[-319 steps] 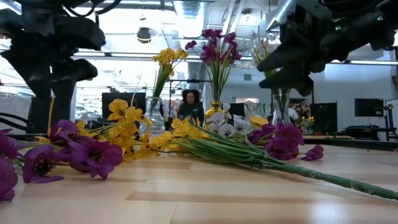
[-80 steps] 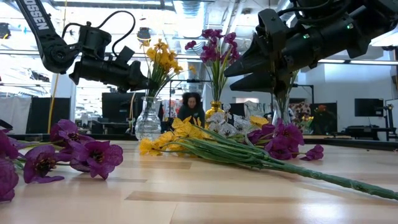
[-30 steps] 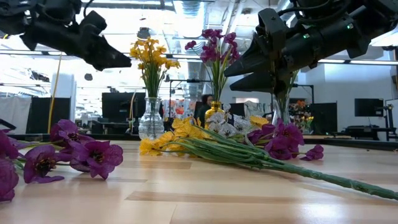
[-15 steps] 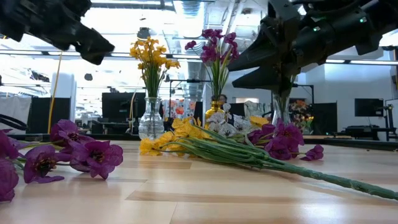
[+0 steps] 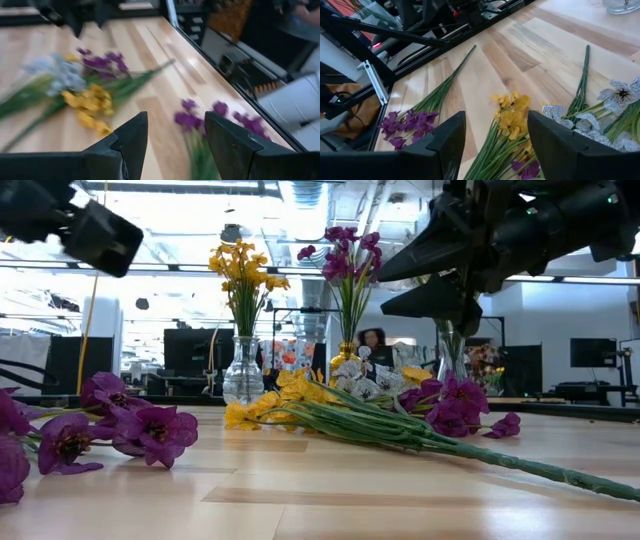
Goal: Sort flowers into vase by color
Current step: Put the left purple flowers into the yellow vase
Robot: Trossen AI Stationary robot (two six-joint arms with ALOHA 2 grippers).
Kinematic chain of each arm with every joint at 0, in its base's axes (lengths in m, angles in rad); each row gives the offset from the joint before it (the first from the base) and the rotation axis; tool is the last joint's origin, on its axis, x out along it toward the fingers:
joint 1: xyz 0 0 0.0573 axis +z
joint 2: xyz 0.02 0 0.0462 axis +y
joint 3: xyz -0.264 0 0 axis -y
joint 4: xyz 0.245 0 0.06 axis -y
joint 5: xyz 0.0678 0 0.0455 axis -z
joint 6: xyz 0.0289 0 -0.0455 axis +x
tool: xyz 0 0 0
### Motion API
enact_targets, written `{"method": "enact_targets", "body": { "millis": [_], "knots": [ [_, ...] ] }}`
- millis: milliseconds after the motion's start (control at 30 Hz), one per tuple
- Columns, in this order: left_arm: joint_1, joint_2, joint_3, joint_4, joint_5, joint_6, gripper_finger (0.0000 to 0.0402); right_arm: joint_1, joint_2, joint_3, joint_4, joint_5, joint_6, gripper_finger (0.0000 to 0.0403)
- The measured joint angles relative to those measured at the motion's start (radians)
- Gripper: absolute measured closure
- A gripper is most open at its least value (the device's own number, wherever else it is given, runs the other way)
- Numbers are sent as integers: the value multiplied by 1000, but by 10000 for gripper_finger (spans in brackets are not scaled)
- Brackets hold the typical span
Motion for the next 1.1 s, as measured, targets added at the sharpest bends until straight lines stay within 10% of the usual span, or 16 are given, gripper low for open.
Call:
{"method": "enact_targets", "body": {
  "millis": [700,1100],
  "knots": [
    [-228,366,15,191,-42,-110,206,3,0,0,0,7,-2,162],
    [-228,640,227,-87,13,-16,149,3,0,0,0,7,-2,162]
  ]
}}
